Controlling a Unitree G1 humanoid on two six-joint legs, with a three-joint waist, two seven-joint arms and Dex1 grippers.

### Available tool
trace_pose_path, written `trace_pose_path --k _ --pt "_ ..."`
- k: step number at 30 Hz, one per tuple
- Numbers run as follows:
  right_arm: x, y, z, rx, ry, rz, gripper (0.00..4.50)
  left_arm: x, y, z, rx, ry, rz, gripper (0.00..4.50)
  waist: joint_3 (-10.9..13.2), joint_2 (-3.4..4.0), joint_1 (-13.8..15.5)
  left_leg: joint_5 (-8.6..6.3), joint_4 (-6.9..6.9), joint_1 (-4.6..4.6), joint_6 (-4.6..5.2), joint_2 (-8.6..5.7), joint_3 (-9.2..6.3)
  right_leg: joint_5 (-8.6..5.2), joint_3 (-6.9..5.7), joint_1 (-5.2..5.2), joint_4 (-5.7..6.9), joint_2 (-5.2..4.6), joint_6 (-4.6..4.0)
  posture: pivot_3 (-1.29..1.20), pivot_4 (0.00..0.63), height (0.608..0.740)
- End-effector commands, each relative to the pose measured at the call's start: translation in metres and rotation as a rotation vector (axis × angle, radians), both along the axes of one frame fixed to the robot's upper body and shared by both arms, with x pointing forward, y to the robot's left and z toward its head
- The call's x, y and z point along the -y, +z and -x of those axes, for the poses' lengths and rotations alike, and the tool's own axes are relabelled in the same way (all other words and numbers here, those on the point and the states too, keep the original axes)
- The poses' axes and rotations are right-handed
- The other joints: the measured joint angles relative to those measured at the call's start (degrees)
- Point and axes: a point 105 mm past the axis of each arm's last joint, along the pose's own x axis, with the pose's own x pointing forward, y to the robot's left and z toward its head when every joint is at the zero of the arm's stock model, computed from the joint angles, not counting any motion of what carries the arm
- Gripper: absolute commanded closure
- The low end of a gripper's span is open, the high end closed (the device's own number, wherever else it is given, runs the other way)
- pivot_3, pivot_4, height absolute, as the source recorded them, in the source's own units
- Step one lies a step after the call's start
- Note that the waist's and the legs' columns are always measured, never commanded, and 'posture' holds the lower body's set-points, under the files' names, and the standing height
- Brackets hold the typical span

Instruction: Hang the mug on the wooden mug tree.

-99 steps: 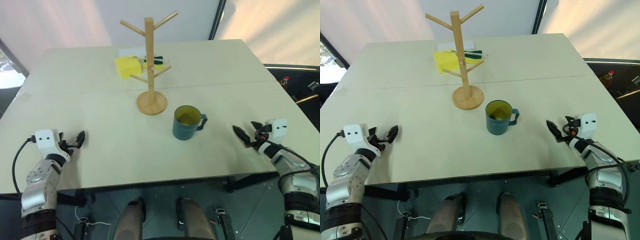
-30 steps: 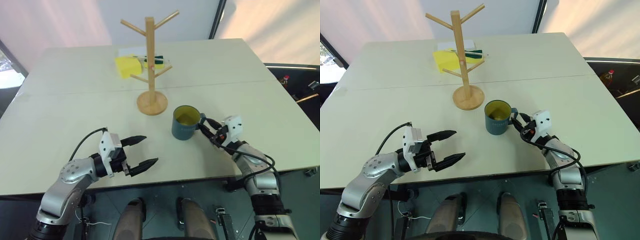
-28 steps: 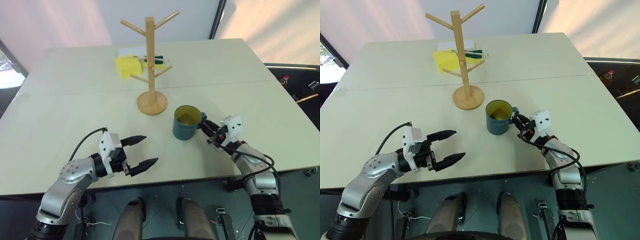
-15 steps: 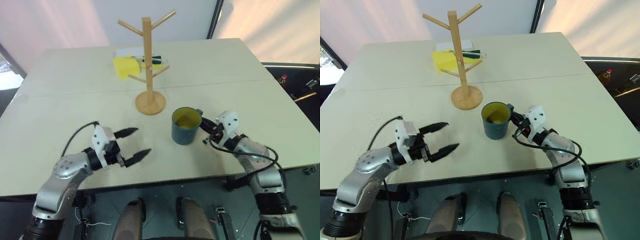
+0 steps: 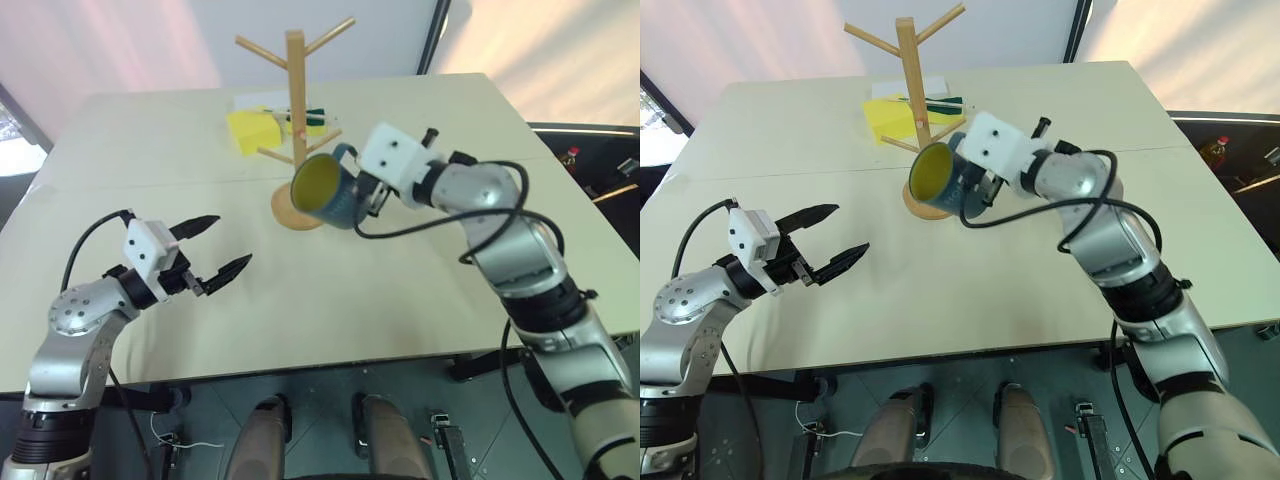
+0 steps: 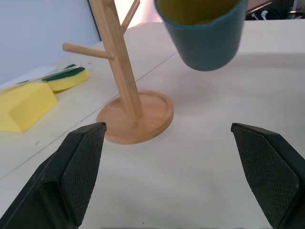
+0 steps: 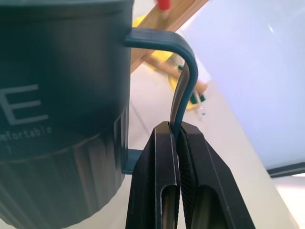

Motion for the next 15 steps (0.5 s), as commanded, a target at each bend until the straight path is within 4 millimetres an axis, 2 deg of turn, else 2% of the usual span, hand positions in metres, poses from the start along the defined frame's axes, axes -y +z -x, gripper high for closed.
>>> trace_pose_path --k 1,15 --pt "-0.015 0.022 0.005 0.065 0.037 0.010 4.44 -0.001 0.014 0.003 0.063 0.003 -0.009 0.00 0.00 0.00 -0.11 0.00 0.00 0.00 0.00 0.00 0.00 0.00 0.00 -0.01 0.01 0.01 0.00 0.00 0.150 0.740" --pt "-0.042 0.037 0.001 0.086 0.076 0.032 4.44 -0.001 0.038 0.008 0.090 -0.020 0.095 0.00 0.00 0.00 -0.31 0.01 0.06 0.01 0.01 0.02 -0.03 0.01 0.00 -0.04 0.14 0.07 0.01 0.00 0.150 0.740"
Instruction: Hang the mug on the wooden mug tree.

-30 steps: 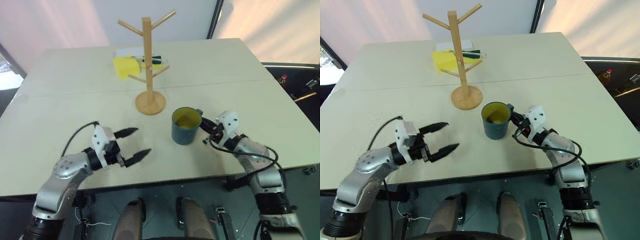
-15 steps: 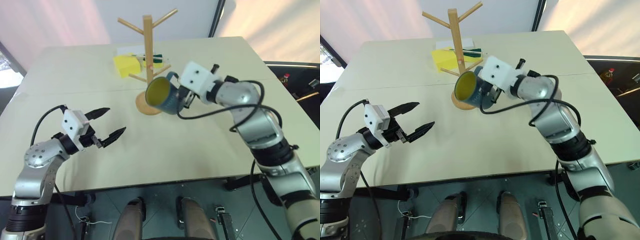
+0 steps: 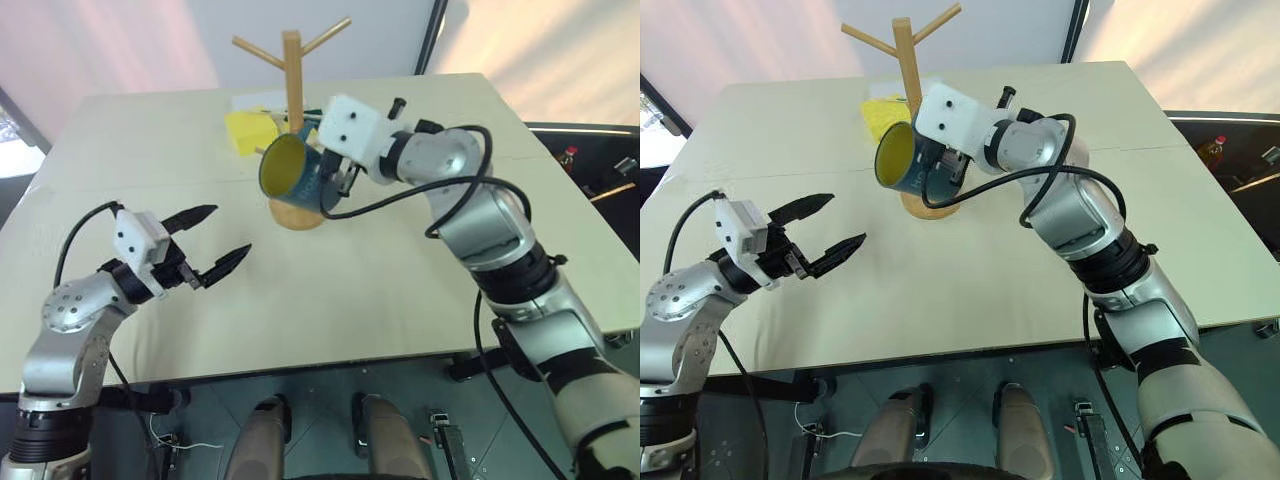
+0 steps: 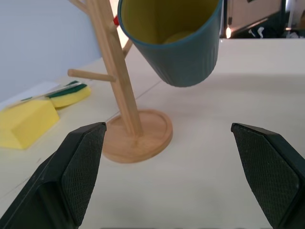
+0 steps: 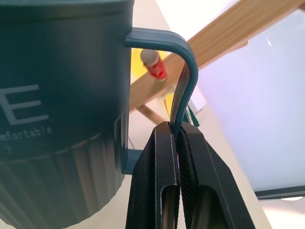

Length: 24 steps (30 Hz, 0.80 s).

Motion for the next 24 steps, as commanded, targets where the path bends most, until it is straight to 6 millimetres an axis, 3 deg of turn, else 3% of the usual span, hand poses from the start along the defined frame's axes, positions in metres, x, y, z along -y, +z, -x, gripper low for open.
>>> trace_pose_path --k 1,11,21,24 --pt "-0.010 0.019 0.004 0.069 0.026 -0.001 4.44 -0.001 0.021 0.005 0.059 -0.012 0.021 0.00 0.00 0.00 -0.05 0.00 0.00 0.00 0.00 0.00 0.00 0.00 0.00 0.00 0.01 0.00 0.00 0.00 0.150 0.740" --pt "-0.020 0.017 -0.012 0.038 0.005 -0.008 4.44 0.001 0.037 0.008 0.072 -0.038 0.061 0.00 0.00 0.00 -0.14 0.01 0.01 0.05 0.00 0.01 -0.01 0.01 0.01 -0.02 0.16 0.04 0.00 0.00 0.150 0.740" --pt "-0.027 0.008 -0.022 0.017 -0.005 0.000 4.44 0.003 0.037 0.008 0.076 -0.038 0.067 0.00 0.00 0.00 -0.15 0.01 0.01 0.08 0.00 0.02 -0.01 0.01 0.01 -0.02 0.20 0.05 0.01 0.00 0.150 0.740" --pt "-0.027 0.009 -0.023 0.023 -0.004 -0.004 3.49 0.003 0.038 0.008 0.078 -0.037 0.070 0.00 0.00 0.00 -0.15 0.01 0.01 0.10 0.00 0.02 -0.01 0.01 0.02 -0.02 0.23 0.06 0.00 0.00 0.150 0.740"
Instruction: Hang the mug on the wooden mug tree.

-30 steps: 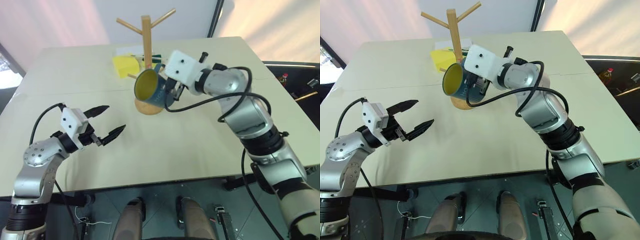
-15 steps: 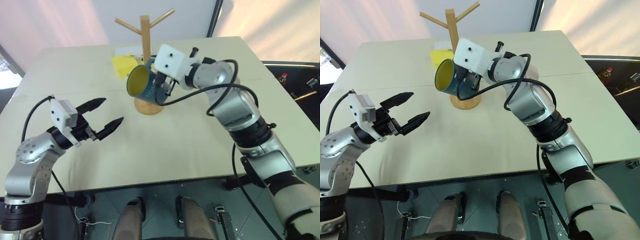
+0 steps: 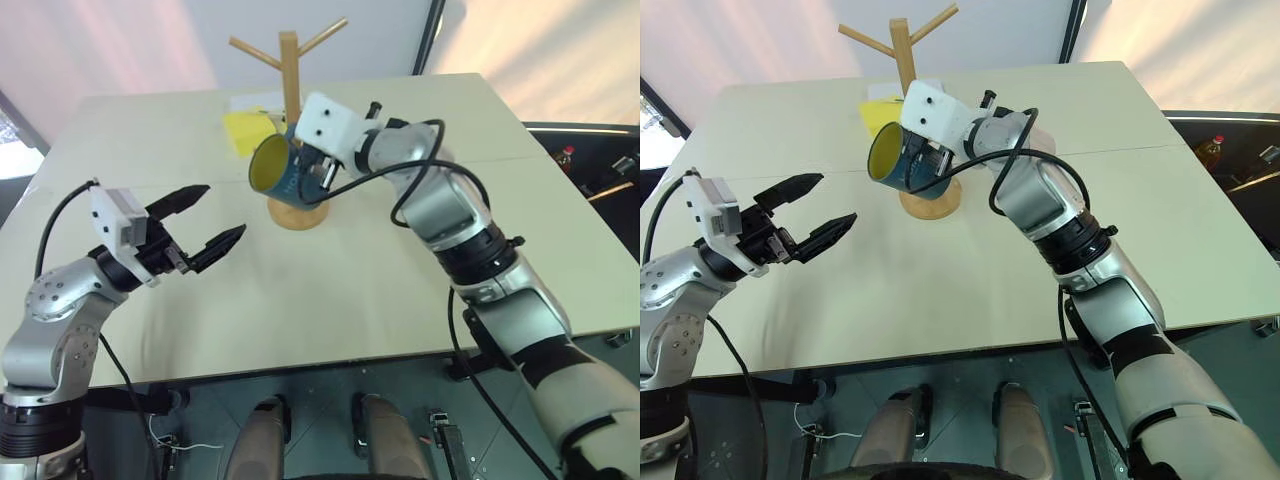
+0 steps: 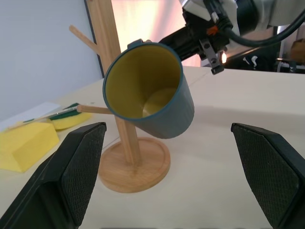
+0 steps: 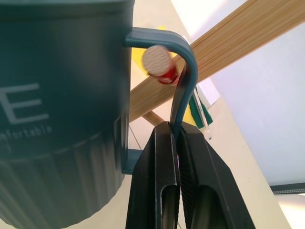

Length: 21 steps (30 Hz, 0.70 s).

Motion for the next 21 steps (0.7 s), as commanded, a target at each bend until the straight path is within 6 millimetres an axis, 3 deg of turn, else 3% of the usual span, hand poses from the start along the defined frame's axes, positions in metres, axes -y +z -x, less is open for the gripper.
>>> trace_pose_path --k 1,6,12,17,21 --pt "-0.009 0.027 0.005 0.102 0.025 -0.018 3.00 0.001 0.015 0.005 0.065 -0.005 0.004 0.00 0.00 0.00 0.00 0.00 0.00 0.00 0.00 0.00 0.00 0.00 0.00 0.00 0.00 0.00 0.00 0.00 0.150 0.740" --pt "-0.008 0.034 0.009 0.143 0.036 -0.015 0.51 0.002 0.017 0.005 0.070 -0.005 0.012 0.00 0.00 0.00 0.00 0.00 0.00 0.02 0.00 0.00 0.00 0.00 0.01 0.00 0.03 0.00 0.00 0.00 0.150 0.740" --pt "0.004 0.047 0.014 0.196 0.033 -0.036 0.51 0.002 0.019 0.004 0.071 -0.004 0.017 0.00 0.00 0.00 0.03 0.00 0.00 0.06 0.00 0.00 0.00 -0.01 0.01 0.00 0.10 0.01 0.00 0.00 0.150 0.740" --pt "0.025 0.055 0.028 0.198 0.102 -0.148 0.51 -0.002 0.016 0.000 0.053 0.023 0.033 0.00 -0.02 -0.03 0.23 0.00 0.02 0.06 0.00 0.00 0.00 -0.01 0.01 0.03 0.08 0.00 0.01 0.00 0.150 0.740" --pt "0.045 0.043 0.046 0.161 0.206 -0.294 0.51 -0.011 0.009 -0.007 0.009 0.094 0.067 0.00 -0.03 -0.05 0.18 0.00 0.02 0.12 0.00 0.01 0.00 -0.09 0.01 0.11 0.04 0.00 0.14 0.00 0.150 0.740"
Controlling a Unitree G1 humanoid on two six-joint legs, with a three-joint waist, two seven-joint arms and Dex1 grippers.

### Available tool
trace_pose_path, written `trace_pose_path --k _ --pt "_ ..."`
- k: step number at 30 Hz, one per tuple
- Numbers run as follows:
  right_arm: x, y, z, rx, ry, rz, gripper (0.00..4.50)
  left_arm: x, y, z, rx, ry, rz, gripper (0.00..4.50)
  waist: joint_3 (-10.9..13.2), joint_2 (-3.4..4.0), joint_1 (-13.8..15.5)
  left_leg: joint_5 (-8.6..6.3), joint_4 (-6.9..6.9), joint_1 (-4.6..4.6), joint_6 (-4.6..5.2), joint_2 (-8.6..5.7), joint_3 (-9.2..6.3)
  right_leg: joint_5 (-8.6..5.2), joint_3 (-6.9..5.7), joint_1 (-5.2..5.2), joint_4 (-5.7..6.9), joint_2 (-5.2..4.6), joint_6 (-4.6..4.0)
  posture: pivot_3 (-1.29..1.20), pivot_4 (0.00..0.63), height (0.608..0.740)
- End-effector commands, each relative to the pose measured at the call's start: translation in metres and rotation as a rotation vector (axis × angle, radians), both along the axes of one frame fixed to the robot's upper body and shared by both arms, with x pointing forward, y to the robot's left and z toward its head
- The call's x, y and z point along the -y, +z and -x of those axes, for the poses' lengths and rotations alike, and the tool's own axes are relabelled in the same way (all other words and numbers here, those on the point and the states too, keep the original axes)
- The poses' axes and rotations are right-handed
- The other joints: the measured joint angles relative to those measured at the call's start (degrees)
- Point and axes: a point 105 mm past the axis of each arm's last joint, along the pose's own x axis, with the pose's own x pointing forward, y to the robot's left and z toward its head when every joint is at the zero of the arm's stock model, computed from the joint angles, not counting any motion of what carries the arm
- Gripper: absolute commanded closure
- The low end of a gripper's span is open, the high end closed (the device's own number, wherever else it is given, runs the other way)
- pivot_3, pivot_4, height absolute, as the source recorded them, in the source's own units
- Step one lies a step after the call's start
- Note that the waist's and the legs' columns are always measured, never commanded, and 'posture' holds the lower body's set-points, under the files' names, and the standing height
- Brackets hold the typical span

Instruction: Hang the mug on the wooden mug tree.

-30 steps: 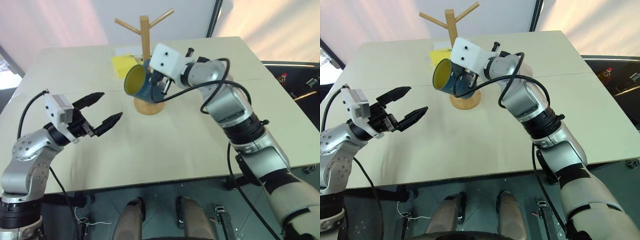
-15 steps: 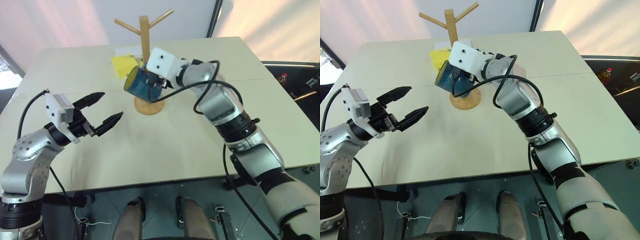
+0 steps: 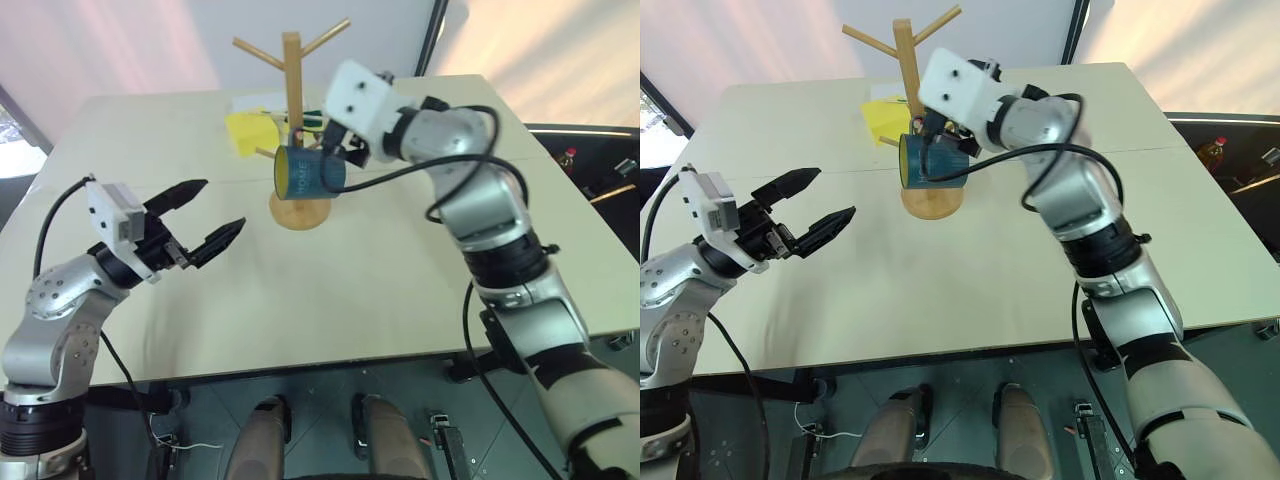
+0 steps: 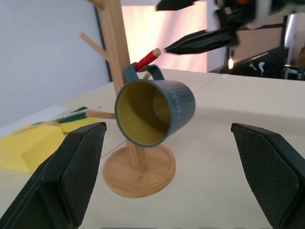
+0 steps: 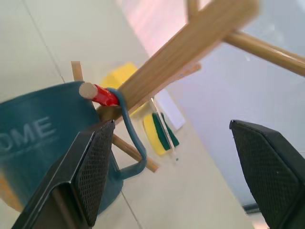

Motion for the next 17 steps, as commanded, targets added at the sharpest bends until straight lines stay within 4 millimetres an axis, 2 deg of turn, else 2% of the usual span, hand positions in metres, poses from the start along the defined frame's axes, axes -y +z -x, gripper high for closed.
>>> trace_pose_path --k 1,6,8,12,15,17 --pt "0.018 0.000 0.025 -0.011 0.128 -0.163 0.51 -0.015 0.000 -0.005 -0.004 0.092 0.029 0.00 -0.02 -0.03 0.03 0.00 0.00 0.03 0.00 0.00 0.00 -0.03 0.00 0.03 0.00 0.00 0.05 0.00 0.150 0.740" --pt "0.060 -0.063 0.033 -0.288 0.108 -0.467 0.51 -0.040 -0.032 -0.014 -0.095 0.259 0.073 0.00 -0.03 -0.05 -0.03 0.00 -0.01 0.20 0.00 0.02 -0.01 -0.05 -0.01 0.27 -0.11 0.00 0.07 0.00 0.150 0.740" --pt "0.071 -0.082 0.035 -0.353 0.092 -0.549 0.51 -0.049 -0.047 -0.016 -0.134 0.313 0.086 0.00 -0.02 -0.05 -0.19 0.00 0.04 0.20 0.00 0.04 0.01 -0.01 0.01 0.27 -0.11 0.01 0.02 0.00 0.150 0.740" --pt "0.102 -0.130 0.029 -0.436 -0.049 -0.673 0.51 -0.070 -0.080 -0.016 -0.203 0.434 0.117 0.00 -0.04 -0.06 0.00 0.00 0.04 0.31 0.00 0.11 0.00 0.05 -0.01 0.34 -0.15 0.06 -0.10 0.00 0.150 0.740" --pt "0.113 -0.148 0.027 -0.447 -0.102 -0.721 0.51 -0.080 -0.092 -0.015 -0.206 0.495 0.114 0.00 -0.03 -0.06 0.03 -0.01 0.04 0.30 -0.01 0.22 0.04 0.10 -0.06 0.42 -0.37 0.10 -0.16 0.00 0.150 0.740" --pt "0.115 -0.153 0.027 -0.451 -0.105 -0.731 0.51 -0.083 -0.095 -0.014 -0.207 0.504 0.118 0.00 -0.03 -0.05 0.06 -0.01 0.05 0.20 -0.01 0.22 0.08 0.10 -0.06 0.36 -0.42 0.08 -0.17 0.00 0.150 0.740"
